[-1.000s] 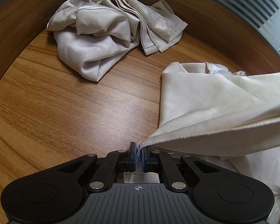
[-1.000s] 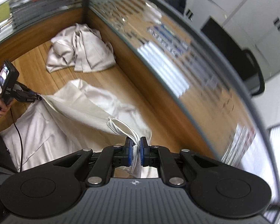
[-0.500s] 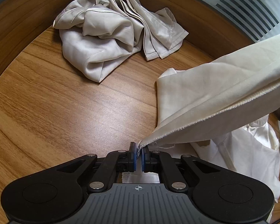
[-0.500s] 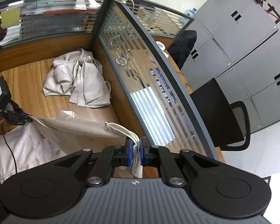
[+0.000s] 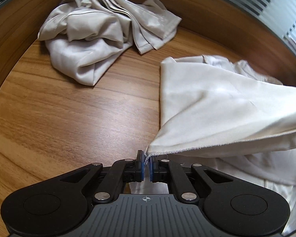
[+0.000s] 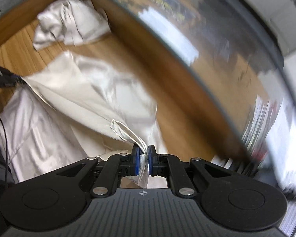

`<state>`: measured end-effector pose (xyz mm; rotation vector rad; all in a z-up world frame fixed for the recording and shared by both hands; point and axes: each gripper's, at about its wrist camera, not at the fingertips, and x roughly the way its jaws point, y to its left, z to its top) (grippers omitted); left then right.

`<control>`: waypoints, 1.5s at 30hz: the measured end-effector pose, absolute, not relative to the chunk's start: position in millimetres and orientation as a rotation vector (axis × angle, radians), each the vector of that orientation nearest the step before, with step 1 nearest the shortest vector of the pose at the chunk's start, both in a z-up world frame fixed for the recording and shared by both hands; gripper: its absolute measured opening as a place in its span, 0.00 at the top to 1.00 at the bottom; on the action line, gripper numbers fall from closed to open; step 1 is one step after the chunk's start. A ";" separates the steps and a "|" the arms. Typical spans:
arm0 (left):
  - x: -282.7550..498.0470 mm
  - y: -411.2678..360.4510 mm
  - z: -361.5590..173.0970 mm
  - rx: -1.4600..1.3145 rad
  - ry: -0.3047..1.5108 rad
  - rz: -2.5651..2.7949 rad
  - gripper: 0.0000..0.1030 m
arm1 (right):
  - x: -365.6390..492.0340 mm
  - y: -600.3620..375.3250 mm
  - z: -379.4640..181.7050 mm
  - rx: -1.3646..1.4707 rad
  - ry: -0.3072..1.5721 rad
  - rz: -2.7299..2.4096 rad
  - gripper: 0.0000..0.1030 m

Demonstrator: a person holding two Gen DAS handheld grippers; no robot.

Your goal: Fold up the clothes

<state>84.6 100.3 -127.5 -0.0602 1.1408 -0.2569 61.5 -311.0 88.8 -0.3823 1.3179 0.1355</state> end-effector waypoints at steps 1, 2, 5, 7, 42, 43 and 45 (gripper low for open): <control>84.0 98.7 -127.8 -0.045 1.143 -0.264 0.93 | 54.7 -318.4 73.7 -0.357 1.334 0.127 0.91; 83.5 97.3 -127.8 -0.031 1.146 -0.268 0.92 | 45.6 -326.3 57.5 -0.326 1.353 0.113 0.91; 83.2 93.6 -127.4 0.003 1.154 -0.284 0.92 | 26.5 -342.3 9.0 -0.263 1.389 0.100 0.90; 83.0 91.8 -125.9 0.019 1.158 -0.294 0.92 | 17.3 -348.1 -20.4 -0.236 1.402 0.107 0.89; 69.9 50.9 -105.2 0.178 1.159 -0.480 0.84 | -57.6 -424.3 -61.4 0.247 1.336 0.084 0.99; 70.0 50.3 -102.0 0.175 1.150 -0.484 0.83 | -60.1 -423.0 -66.5 0.247 1.352 0.081 0.98; 72.2 48.2 -97.2 0.173 1.137 -0.490 0.82 | -64.1 -418.8 -74.5 0.243 1.371 0.070 0.96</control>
